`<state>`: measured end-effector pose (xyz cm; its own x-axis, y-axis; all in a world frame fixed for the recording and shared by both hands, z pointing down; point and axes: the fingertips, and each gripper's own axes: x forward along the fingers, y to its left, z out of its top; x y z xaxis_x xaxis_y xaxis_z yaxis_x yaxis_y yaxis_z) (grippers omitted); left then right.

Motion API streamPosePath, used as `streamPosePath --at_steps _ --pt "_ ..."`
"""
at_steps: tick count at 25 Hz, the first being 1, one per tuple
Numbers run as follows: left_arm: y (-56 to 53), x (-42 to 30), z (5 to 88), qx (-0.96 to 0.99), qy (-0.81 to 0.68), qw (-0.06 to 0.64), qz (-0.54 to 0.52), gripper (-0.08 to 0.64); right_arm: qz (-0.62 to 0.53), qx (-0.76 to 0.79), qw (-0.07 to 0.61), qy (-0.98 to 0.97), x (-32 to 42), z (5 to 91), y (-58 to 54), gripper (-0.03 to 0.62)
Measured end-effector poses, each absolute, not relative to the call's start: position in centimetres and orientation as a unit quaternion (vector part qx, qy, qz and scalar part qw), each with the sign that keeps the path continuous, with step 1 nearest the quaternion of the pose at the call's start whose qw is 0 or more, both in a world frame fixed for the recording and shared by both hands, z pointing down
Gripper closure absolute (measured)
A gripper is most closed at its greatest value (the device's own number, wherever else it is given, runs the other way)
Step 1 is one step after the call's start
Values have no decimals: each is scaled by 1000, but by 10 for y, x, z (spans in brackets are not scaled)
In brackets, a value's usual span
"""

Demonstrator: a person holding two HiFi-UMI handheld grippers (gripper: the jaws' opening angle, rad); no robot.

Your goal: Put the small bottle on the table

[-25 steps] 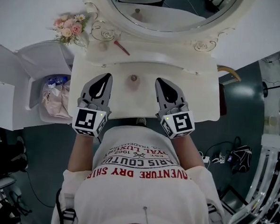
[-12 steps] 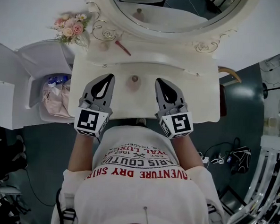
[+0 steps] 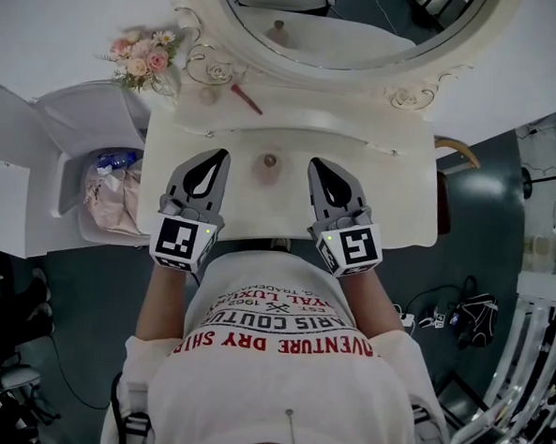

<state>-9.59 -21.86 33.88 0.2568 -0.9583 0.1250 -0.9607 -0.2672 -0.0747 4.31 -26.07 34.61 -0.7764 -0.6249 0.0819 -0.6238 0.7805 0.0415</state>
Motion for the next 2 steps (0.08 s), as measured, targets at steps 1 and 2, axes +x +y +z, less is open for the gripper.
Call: streamPosePath --at_steps 1,2 --pt "-219 -97 339 792 -606 9 73 552 -5 332 46 -942 43 347 -261 594" --pt "-219 -98 339 792 -606 9 74 552 -5 332 47 -942 42 347 -260 594"
